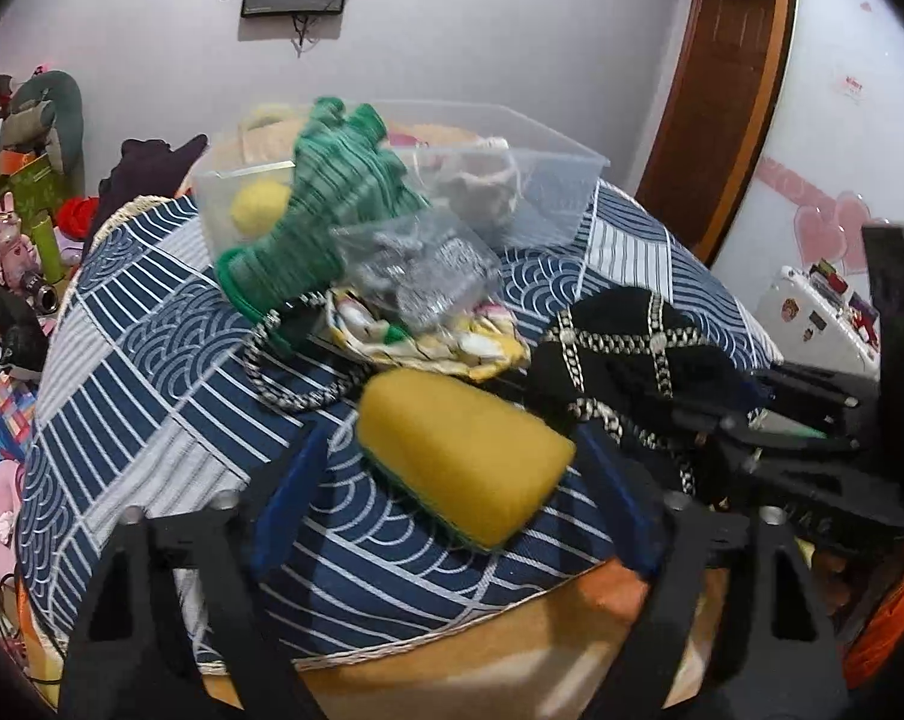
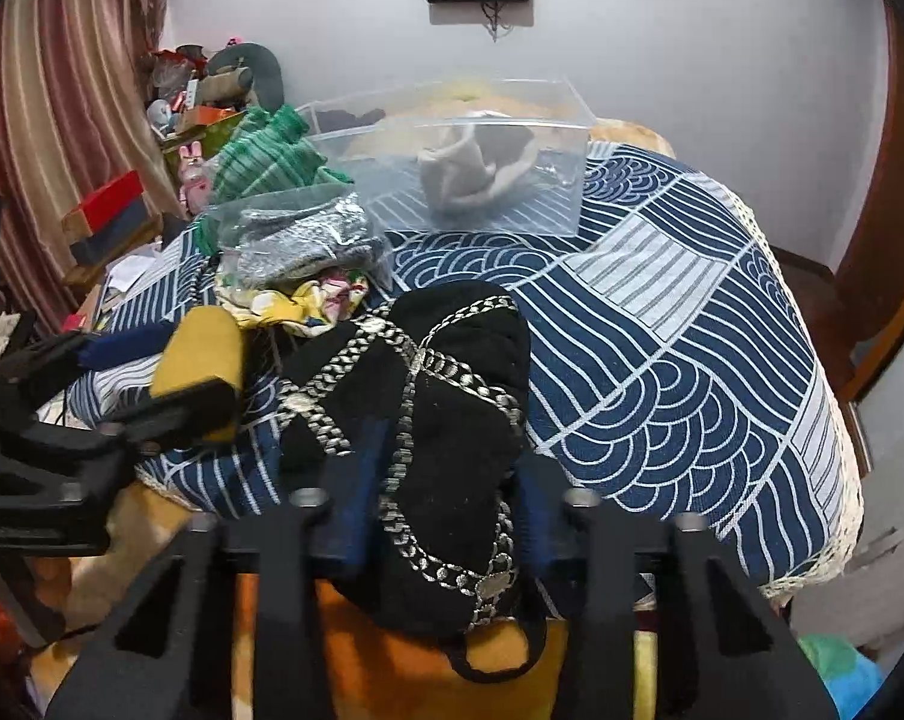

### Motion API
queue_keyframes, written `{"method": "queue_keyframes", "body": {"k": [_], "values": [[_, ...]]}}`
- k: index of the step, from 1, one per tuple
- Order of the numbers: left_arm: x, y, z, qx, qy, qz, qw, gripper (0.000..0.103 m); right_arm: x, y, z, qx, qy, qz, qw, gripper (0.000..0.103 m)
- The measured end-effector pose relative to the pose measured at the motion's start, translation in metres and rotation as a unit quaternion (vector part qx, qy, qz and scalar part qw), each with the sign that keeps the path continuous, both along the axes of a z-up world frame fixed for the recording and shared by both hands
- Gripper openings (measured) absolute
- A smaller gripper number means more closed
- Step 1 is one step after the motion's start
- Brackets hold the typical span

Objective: Organize soft objects
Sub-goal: 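Move the left tool to the yellow sponge while the right tool reaches the black chain bag, then grasp the yellow sponge with the left tool while the right tool grasps the black chain bag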

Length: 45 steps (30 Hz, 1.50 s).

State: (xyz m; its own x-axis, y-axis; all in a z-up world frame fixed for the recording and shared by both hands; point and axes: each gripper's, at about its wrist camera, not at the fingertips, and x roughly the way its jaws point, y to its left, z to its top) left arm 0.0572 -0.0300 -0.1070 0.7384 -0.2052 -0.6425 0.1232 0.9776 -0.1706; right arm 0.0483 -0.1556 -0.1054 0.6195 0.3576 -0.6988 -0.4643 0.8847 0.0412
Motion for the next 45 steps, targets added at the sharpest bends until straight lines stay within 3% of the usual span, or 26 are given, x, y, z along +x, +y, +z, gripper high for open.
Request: {"method": "queue_keyframes", "body": {"k": [2,8,15,25,38,45], "values": [[0.000,-0.003,-0.003,0.001,0.002,-0.005,1.0000,0.070,-0.002,0.000,0.002,0.004,-0.003,0.005,1.000,0.017],[-0.009,-0.001,0.002,0.006,-0.016,-0.013,0.9998,0.055,-0.006,-0.006,0.012,0.011,-0.023,-0.003,1.000,0.012],[-0.025,0.009,0.016,-0.008,-0.032,-0.013,0.9994,0.051,-0.002,-0.017,0.036,0.034,-0.052,-0.027,0.998,0.012],[-0.039,0.032,0.058,-0.007,-0.094,0.019,0.9953,0.051,0.004,-0.021,0.072,0.064,-0.100,-0.045,0.992,0.012],[0.005,0.069,0.102,-0.008,-0.141,0.057,0.9883,0.051,0.028,-0.001,0.116,0.086,-0.166,-0.047,0.981,0.012],[0.039,0.076,0.107,0.011,-0.128,0.055,0.9902,0.051,0.056,0.024,0.120,0.092,-0.156,-0.035,0.983,0.012]]}}
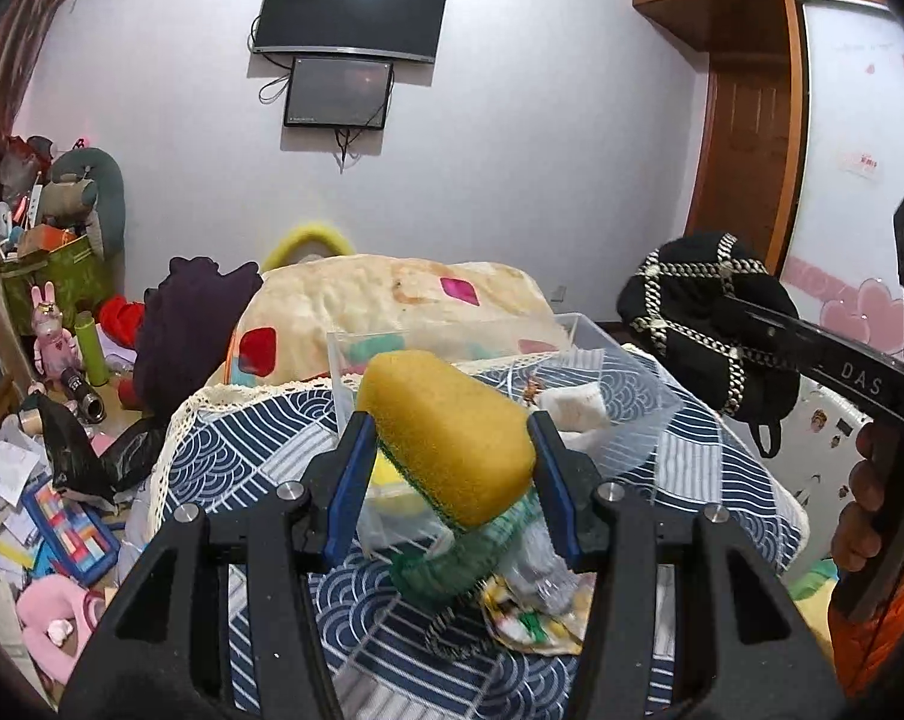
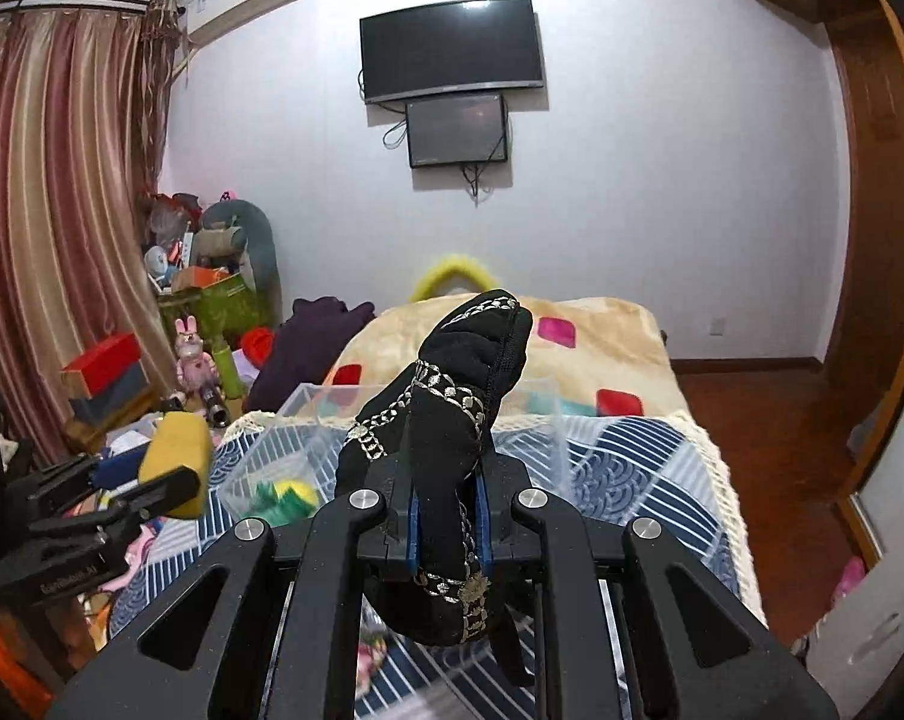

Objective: Organize soft objects
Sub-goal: 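Grasp the yellow sponge with the left tool while the right tool grasps the black chain bag, then lower the sponge into the clear box while the right tool drops the black bag in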

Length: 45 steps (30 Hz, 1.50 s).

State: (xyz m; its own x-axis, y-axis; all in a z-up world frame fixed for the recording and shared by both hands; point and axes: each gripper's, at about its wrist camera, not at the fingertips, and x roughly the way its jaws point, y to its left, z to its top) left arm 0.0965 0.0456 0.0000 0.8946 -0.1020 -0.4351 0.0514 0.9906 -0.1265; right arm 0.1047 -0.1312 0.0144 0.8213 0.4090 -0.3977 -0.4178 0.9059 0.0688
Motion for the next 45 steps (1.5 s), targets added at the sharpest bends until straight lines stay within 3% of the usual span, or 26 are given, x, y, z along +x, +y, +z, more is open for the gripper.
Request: {"method": "queue_keyframes", "body": {"k": [10,18,23,29,34,40,45], "values": [[0.056,0.005,-0.016,0.011,0.036,0.011,0.9992,0.051,0.036,0.043,-0.017,-0.034,0.031,0.013,0.999,0.012],[0.095,0.009,-0.036,-0.021,0.081,-0.004,0.9965,0.051,0.064,0.058,-0.048,-0.061,0.090,0.021,0.994,0.012],[0.112,0.015,-0.046,-0.059,0.109,-0.018,0.9921,0.051,0.069,0.061,-0.054,-0.075,0.101,0.028,0.992,0.012],[0.112,0.013,-0.047,-0.046,0.106,-0.008,0.9933,0.054,0.067,0.061,-0.054,-0.095,0.096,0.026,0.990,0.015],[0.104,0.006,-0.042,-0.022,0.102,-0.012,0.9945,0.057,0.065,0.062,-0.056,-0.118,0.092,0.021,0.989,0.034],[0.097,0.006,-0.036,-0.015,0.100,-0.015,0.9948,0.068,0.060,0.051,-0.048,-0.100,0.093,0.024,0.990,0.037],[0.081,0.008,-0.028,-0.004,0.085,-0.010,0.9963,0.070,0.044,0.039,-0.035,-0.076,0.073,0.029,0.994,0.059]]}}
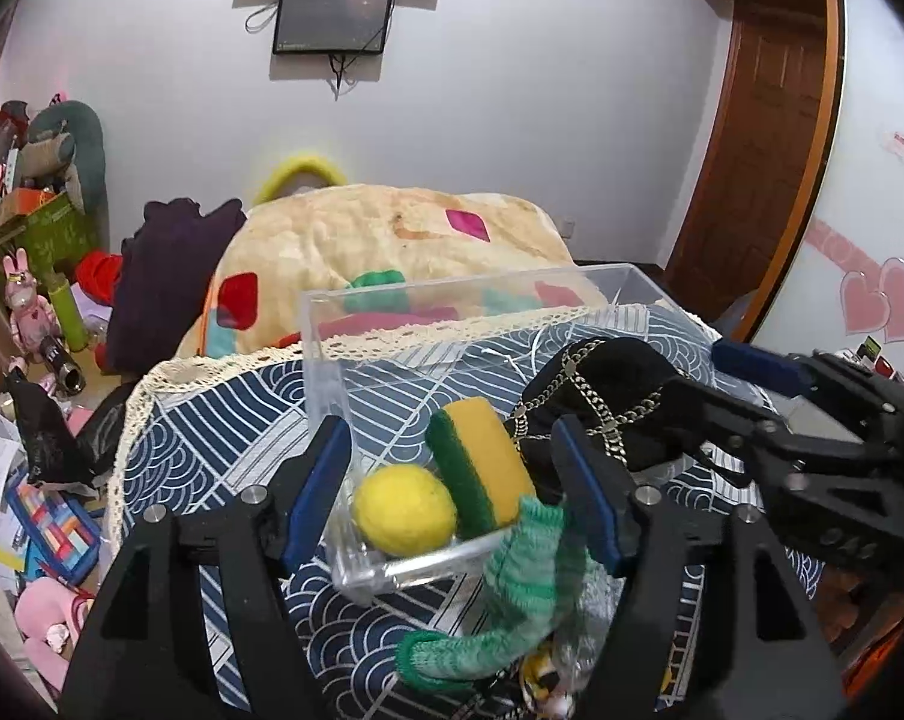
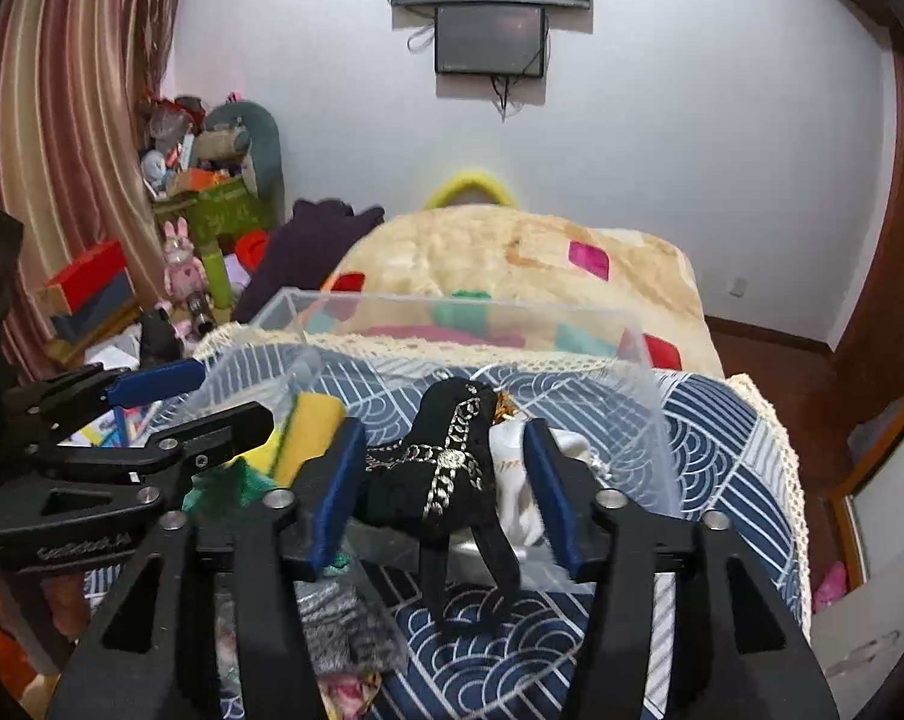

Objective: Organize soft objects
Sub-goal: 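Lower the sponge into the clear box while the right tool drops the black bag in, then grasp the green knit sock with the left tool while the right tool grasps the glove bag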

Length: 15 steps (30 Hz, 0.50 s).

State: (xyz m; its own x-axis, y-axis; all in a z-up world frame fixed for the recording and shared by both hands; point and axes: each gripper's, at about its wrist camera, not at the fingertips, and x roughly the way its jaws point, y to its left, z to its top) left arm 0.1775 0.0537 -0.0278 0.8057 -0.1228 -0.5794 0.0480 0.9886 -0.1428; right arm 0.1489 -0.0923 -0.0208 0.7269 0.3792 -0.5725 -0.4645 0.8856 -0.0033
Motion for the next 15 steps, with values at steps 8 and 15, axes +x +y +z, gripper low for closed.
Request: {"method": "queue_keyframes", "body": {"k": [8,15], "values": [[-0.053,-0.001,-0.006,0.018,-0.030,0.018,0.9992,0.082,-0.029,-0.014,0.006,0.034,-0.014,0.014,0.999,0.083],[-0.084,-0.001,-0.023,0.014,-0.017,0.013,0.9997,0.083,-0.043,-0.007,-0.019,0.030,0.016,0.039,0.999,0.083]]}}
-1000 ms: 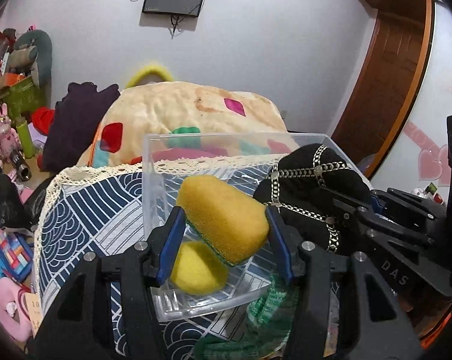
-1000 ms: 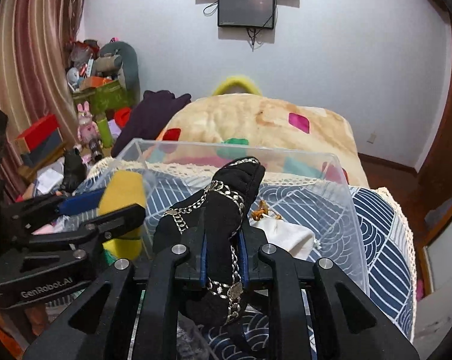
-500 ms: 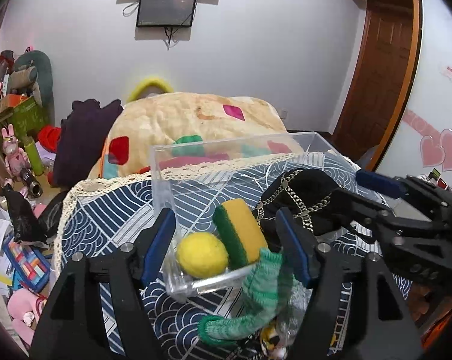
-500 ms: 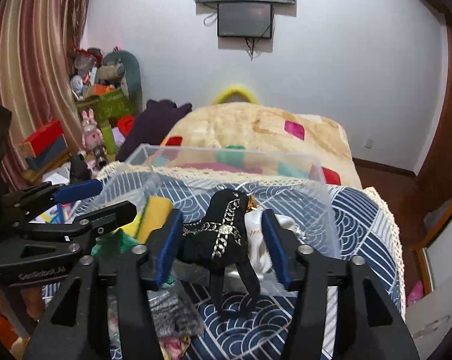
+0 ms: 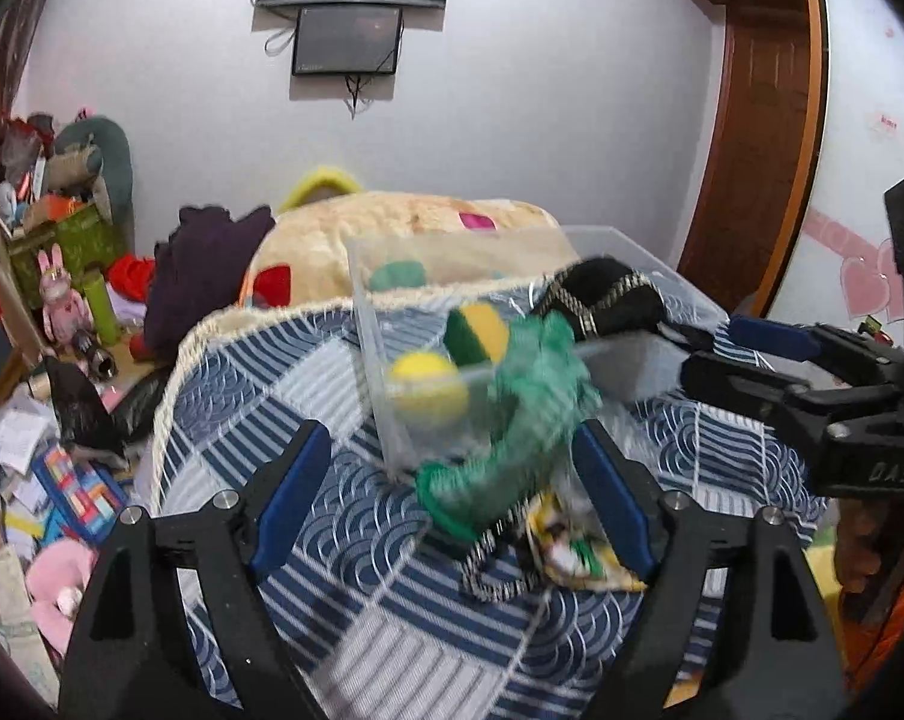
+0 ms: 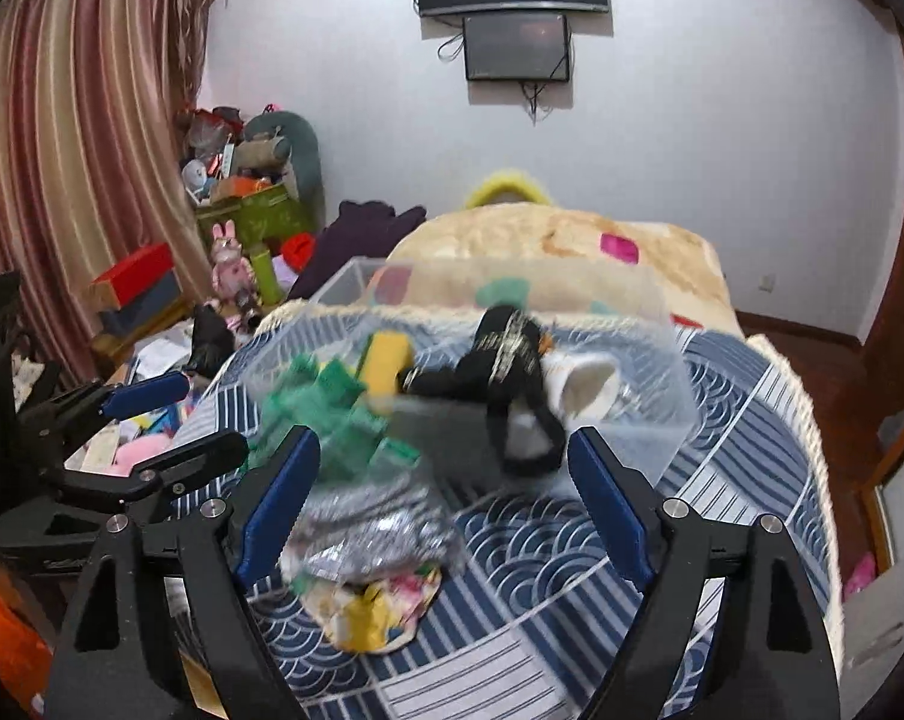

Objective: Organize soft objects
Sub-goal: 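Grasp the green knit sock with the left tool while the right tool grasps the glove bag, then carry the sock into the clear box while the right tool lowers the glove bag in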

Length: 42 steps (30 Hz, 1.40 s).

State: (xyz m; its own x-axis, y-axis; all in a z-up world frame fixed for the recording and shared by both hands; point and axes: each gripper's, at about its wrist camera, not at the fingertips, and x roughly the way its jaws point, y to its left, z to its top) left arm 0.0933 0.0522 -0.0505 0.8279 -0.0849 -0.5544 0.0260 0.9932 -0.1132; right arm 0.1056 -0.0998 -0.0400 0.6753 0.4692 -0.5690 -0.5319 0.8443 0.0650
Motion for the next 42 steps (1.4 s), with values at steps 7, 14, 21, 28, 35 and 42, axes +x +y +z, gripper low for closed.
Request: {"method": "queue_keyframes", "body": {"k": [7,14,21,28,35,42], "values": [[-0.012,-0.001,-0.021,0.011,0.017,0.009,0.9998,0.083,0.005,0.020,-0.030,-0.001,0.056,0.030,0.998,0.083],[-0.011,0.007,-0.034,-0.015,0.029,0.011,0.9994,0.076,0.017,0.029,-0.056,-0.006,0.094,0.036,0.995,0.081],[0.006,-0.007,-0.028,-0.024,0.018,-0.008,0.9995,0.070,0.012,0.016,-0.061,0.018,0.100,0.036,0.994,0.041],[0.032,-0.020,-0.030,-0.032,0.018,-0.008,0.9993,0.068,0.003,-0.008,-0.056,0.037,0.080,0.005,0.996,0.033],[0.034,-0.023,-0.040,-0.027,0.028,-0.021,0.9990,0.026,-0.008,-0.022,-0.045,0.030,0.048,-0.026,0.998,0.031],[0.008,-0.023,-0.032,-0.022,0.005,-0.021,0.9995,0.019,-0.016,-0.033,-0.031,0.036,0.025,-0.039,0.998,0.031]]}}
